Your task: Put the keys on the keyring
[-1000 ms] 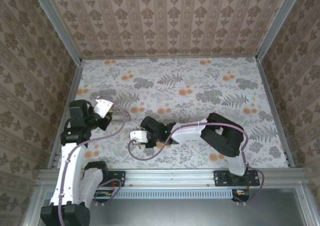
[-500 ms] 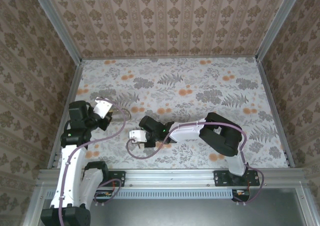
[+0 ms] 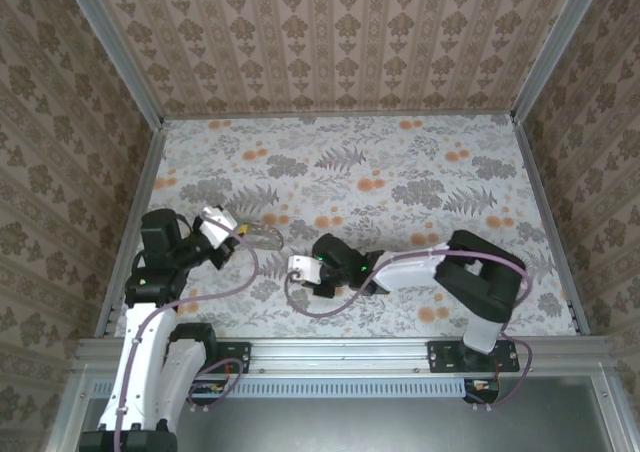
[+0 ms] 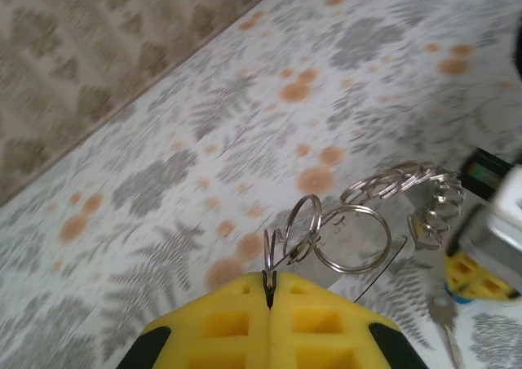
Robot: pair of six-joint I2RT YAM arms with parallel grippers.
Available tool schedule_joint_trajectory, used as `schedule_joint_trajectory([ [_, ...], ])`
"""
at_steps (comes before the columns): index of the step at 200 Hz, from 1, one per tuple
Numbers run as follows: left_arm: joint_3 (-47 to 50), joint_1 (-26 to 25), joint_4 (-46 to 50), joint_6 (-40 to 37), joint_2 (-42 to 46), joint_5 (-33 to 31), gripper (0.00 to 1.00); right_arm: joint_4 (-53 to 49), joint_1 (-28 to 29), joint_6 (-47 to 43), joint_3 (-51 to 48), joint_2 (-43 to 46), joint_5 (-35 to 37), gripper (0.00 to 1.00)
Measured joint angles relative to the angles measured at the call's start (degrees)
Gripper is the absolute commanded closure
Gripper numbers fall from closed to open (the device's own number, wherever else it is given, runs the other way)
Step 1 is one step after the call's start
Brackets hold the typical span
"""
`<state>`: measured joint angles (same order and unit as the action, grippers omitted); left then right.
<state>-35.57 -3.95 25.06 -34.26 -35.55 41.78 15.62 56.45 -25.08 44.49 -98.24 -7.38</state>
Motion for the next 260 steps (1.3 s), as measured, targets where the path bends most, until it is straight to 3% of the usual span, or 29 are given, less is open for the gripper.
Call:
schedule_joint_trajectory([
  [47,-0.2,-4.4,-0.2,-4.8,-2.4,7.8,1.0,1.2,-7.4,0.2,-9.9,17.0,-1.0,1.0],
  [90,-0.7,-15.0,-0.3,-6.8,-8.0,5.6,1.0,-4.8,-11.1,-5.4,-8.8,27.6,-5.4,1.0],
  [149,-1.3,-25.1,-4.9,-7.2,-14.4,-1.9,1.0,-8.6,-12.0,-5.9,-4.8,27.8,-9.5,1.0],
  [185,-1.5,-29.4,-8.0,-6.6,-17.7,-7.4,1.0,-8.6,-9.8,-3.7,-3.1,27.2,-10.6,1.0],
  [260,-1.5,-31.8,-12.1,-4.5,-19.7,-11.9,1.0,-7.5,-7.9,1.0,-2.8,25.3,-10.7,1.0],
])
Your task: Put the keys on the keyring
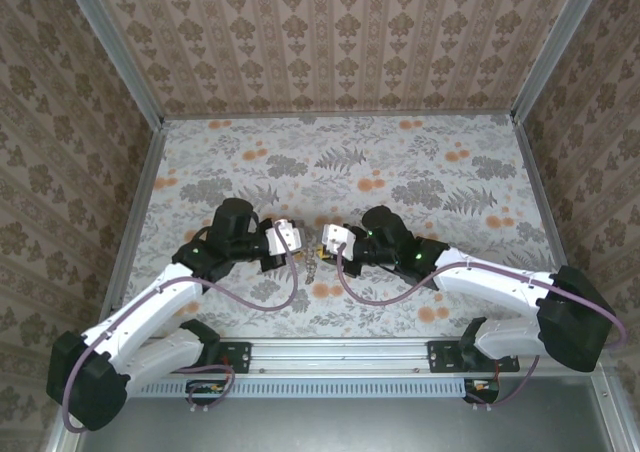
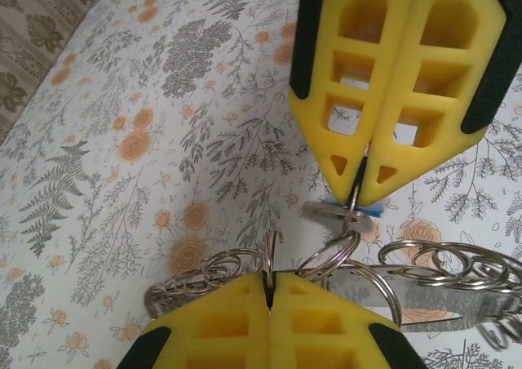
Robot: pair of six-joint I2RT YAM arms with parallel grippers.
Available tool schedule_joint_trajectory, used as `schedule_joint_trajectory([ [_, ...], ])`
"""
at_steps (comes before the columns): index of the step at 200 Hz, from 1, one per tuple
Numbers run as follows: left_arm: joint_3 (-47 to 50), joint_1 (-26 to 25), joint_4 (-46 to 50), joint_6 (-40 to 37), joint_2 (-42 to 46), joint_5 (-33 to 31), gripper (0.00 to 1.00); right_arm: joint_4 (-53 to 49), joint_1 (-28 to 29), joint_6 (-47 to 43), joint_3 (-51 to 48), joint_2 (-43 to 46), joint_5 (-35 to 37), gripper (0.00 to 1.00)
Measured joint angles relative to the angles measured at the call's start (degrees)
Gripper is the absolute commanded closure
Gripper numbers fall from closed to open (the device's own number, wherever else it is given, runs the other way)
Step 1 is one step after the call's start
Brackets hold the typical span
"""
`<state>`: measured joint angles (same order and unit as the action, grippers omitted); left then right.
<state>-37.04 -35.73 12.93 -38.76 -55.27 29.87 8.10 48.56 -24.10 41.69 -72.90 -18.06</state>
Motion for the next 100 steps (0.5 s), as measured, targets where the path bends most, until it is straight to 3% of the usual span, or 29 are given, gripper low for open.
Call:
schedule_joint_trajectory([
  [100,0.0,-1.4,-1.1,1.3,-1.2,-1.4,1.0,2.4,0.1,6.6,0.0,0.0,3.3,1.0],
])
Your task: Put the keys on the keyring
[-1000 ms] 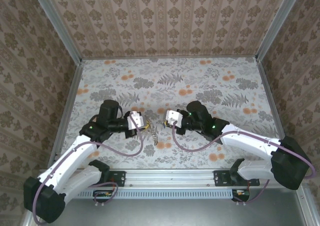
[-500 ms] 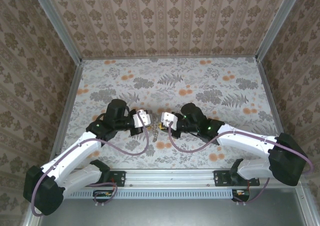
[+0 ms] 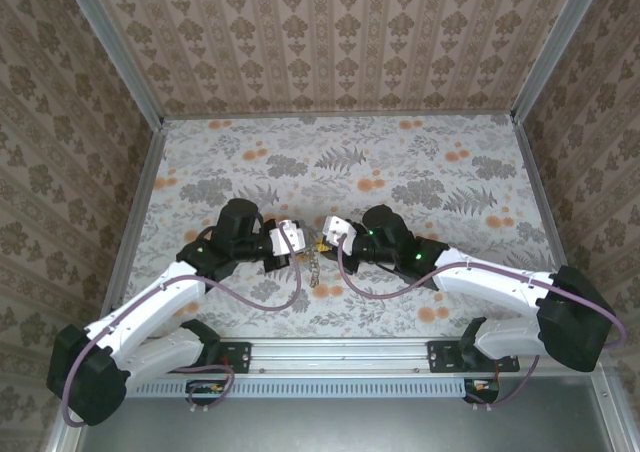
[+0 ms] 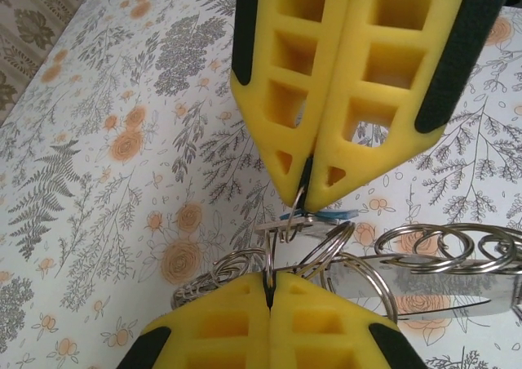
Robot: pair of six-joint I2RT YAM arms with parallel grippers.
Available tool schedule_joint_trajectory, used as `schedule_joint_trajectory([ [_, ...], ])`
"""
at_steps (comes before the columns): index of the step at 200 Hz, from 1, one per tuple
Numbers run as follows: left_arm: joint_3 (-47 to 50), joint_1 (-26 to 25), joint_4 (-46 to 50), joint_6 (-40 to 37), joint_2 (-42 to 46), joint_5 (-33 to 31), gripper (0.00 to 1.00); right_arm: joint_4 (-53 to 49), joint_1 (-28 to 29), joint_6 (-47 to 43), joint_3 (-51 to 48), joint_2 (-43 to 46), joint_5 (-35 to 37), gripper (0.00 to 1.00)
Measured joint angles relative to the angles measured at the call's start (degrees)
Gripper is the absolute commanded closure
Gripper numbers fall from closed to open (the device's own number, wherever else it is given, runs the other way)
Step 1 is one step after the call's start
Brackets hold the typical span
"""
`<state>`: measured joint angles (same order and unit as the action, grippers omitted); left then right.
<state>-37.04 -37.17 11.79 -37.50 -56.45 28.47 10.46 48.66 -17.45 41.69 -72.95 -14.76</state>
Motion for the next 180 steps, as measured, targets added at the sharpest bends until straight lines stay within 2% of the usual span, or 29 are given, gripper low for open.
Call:
schedule_joint_trajectory([
  [180,-1.9,-1.8,-1.6,1.4,-3.5,-1.7,1.0,-0.2,-2.6,7.5,0.3,-1.6,-0.3,1.0],
])
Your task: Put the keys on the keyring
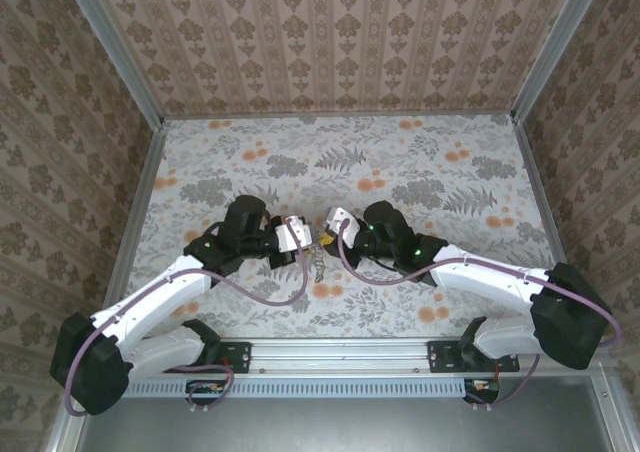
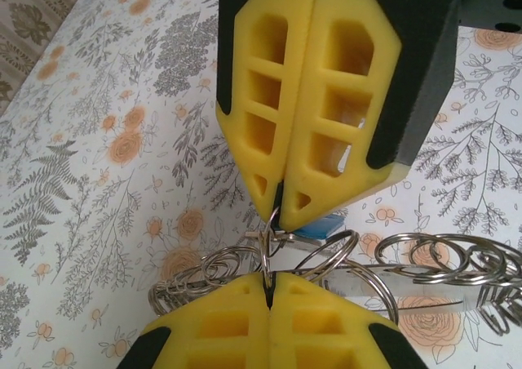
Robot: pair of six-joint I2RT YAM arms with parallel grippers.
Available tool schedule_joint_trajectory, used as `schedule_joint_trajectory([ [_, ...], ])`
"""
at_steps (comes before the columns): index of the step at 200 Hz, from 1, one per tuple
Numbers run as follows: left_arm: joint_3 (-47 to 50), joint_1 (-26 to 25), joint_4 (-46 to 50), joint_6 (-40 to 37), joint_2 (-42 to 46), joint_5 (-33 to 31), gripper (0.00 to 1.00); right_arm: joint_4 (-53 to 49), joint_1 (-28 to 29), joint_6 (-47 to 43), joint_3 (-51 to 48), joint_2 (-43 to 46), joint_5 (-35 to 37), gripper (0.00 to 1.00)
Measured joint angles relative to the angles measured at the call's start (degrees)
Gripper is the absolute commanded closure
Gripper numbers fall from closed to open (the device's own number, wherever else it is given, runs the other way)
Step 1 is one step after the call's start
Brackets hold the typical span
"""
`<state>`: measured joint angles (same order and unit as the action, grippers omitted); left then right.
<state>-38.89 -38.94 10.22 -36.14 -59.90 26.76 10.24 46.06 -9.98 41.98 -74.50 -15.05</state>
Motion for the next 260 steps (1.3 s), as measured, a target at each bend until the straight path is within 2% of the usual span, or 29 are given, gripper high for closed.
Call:
schedule_joint_trajectory([
  [42,-0.1,0.0,-0.5,0.1,0.5,1.3,1.0,-0.2,-1.6,1.4,0.0,-0.1,-2.2,1.0],
  [74,-0.2,0.0,-0.9,0.2,0.8,2.9,1.0,-0.2,-2.7,2.0,0.0,0.1,-6.5,0.86],
  [105,-0.2,-0.1,-2.6,0.7,1.7,4.8,1.0,-0.2,-3.3,1.9,0.0,0.9,-10.0,0.76],
  [135,-0.1,-0.1,-4.6,1.7,2.5,6.2,1.0,-0.3,-3.9,0.7,0.0,2.7,-11.2,0.74],
  [159,-0.1,-0.1,-5.7,2.1,3.0,7.1,1.0,-2.1,-4.4,-1.0,0.0,4.6,-11.6,0.68],
  [197,0.5,-0.1,-8.3,3.5,3.6,10.3,1.0,-8.9,-4.9,-9.1,0.0,10.0,-11.9,0.63],
  [234,0.8,-0.1,-10.3,4.5,3.7,13.1,1.0,-16.7,-5.0,-17.7,0.7,15.1,-12.1,0.64],
  [260,0.8,-0.4,-11.0,4.7,3.7,15.0,1.0,-20.0,-5.0,-22.1,2.5,16.2,-12.2,0.71],
])
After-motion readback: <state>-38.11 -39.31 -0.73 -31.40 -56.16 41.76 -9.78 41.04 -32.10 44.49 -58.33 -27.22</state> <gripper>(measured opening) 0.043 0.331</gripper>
